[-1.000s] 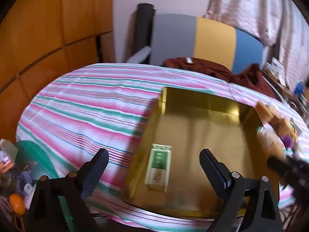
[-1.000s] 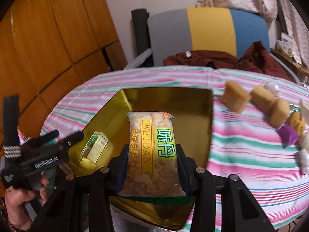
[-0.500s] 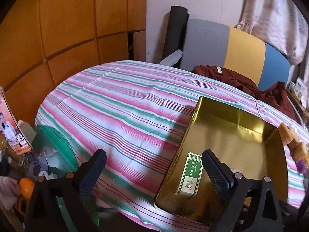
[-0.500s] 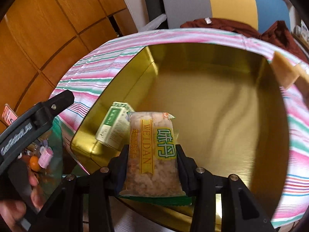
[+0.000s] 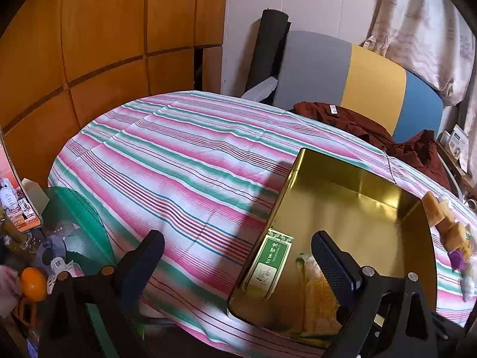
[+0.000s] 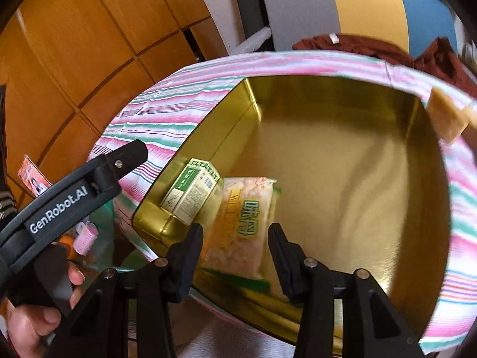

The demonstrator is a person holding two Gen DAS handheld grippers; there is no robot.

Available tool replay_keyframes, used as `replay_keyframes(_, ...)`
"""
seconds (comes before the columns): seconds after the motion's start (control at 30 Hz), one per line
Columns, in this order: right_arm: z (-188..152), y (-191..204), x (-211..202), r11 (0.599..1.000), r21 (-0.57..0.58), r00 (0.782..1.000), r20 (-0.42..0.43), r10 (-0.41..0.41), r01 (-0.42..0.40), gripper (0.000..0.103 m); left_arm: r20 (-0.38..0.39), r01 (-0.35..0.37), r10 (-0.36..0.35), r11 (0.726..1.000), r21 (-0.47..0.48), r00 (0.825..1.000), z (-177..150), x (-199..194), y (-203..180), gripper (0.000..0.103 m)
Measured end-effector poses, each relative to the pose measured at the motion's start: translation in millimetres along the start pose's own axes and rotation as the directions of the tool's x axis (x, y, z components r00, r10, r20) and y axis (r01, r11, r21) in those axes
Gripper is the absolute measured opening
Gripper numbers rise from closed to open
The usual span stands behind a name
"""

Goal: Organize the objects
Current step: 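Lower the WEIDAN bag into the gold tray beside the green box and open the right tool, then move the right tool back to the items and grasp the knit sock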

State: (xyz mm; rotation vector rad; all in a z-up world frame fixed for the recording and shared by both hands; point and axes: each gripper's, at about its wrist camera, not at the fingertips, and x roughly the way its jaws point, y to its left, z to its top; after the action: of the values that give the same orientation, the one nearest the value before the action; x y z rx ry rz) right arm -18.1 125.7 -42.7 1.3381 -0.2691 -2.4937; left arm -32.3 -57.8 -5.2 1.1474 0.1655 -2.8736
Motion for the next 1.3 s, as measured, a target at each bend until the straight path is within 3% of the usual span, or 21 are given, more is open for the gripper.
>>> replay_keyframes(0.3, 2, -5, -40, 0.996, -0.044, 0.99, 0.121, -0.069, 0.075, 0.047, -0.011, 0.086, -0.086, 0.996, 0.022, 0.996, -4, -4, -13, 0.1)
replay_keyframes(0.53, 8, -38, -76, 0.989, 0.028, 0.968, 0.2, -0.148, 0.146, 0.047, -0.012, 0.192, -0.192, 0.975, 0.111, 0.981, -14, -16, -44, 0.1)
replay_keyframes(0.83, -15, -113, -127, 0.932, 0.212, 0.89, 0.296, -0.346, 0.292, 0.047, -0.043, 0.318, -0.316, 0.926, 0.202, 0.948, -26, -33, -79, 0.103)
replay_keyframes(1.03, -42, -194, -150, 0.839, 0.332, 0.833, 0.212, -0.511, 0.431, 0.047, -0.07, 0.377, -0.372, 0.89, 0.256, 0.926, -37, -48, -102, 0.103)
replay_keyframes(1.17, -60, -245, -167, 0.757, 0.405, 0.779, 0.151, -0.608, 0.512, 0.047, -0.093, 0.399, -0.39, 0.865, 0.303, 0.916, -47, -56, -119, 0.103)
replay_keyframes(1.3, -76, -286, -184, 0.696, 0.457, 0.734, 0.126, -0.667, 0.554, 0.047, -0.128, 0.443, -0.426, 0.832, 0.333, 0.896, -60, -63, -138, 0.103)
